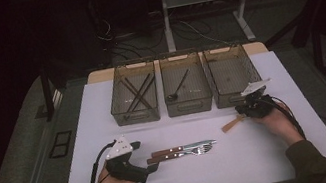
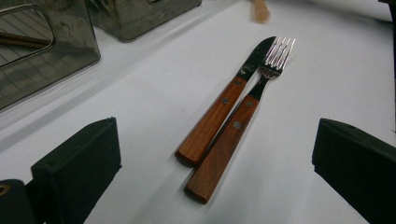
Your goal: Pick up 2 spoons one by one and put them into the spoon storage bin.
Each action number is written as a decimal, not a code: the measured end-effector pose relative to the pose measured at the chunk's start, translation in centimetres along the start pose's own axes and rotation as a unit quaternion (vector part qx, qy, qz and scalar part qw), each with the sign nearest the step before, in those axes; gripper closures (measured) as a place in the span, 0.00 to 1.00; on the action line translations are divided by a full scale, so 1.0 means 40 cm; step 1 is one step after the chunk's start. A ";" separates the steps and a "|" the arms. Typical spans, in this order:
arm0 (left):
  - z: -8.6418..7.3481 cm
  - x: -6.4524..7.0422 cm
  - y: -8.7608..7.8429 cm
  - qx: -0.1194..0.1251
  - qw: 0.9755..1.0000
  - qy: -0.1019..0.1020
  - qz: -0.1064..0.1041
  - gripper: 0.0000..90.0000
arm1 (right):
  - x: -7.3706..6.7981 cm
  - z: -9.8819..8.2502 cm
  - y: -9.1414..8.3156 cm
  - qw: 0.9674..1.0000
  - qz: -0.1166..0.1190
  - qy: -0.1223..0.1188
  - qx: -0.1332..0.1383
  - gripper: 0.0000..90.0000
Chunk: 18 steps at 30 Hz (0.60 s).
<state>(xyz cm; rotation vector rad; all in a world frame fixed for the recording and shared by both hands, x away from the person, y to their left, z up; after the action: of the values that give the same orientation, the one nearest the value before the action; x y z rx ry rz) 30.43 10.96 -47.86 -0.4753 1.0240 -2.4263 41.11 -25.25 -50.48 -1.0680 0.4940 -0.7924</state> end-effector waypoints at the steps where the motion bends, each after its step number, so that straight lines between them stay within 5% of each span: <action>1: 0.000 0.000 0.000 0.000 1.000 0.000 0.000 0.01 | 0.000 -0.001 0.001 1.000 0.001 0.000 -0.002 1.00; 18: -0.001 0.005 0.003 -0.004 1.000 0.002 -0.006 0.01 | 0.002 -0.019 -0.005 1.000 0.000 0.000 -0.017 1.00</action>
<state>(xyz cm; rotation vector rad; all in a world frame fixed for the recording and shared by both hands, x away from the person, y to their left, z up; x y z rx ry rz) 30.29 10.81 -47.94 -0.4805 1.0356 -2.4362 40.55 -25.81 -50.60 -1.0998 0.5097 -0.7868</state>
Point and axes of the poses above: each handheld gripper's, and its own axes: y roughly forward along the jaws, z roughly out of its top, x roughly to its right, the point moved 8 cm from there along y, roughly forward along the jaws, and after that the axes turned 15 degrees about -x, right-handed, at the moved point
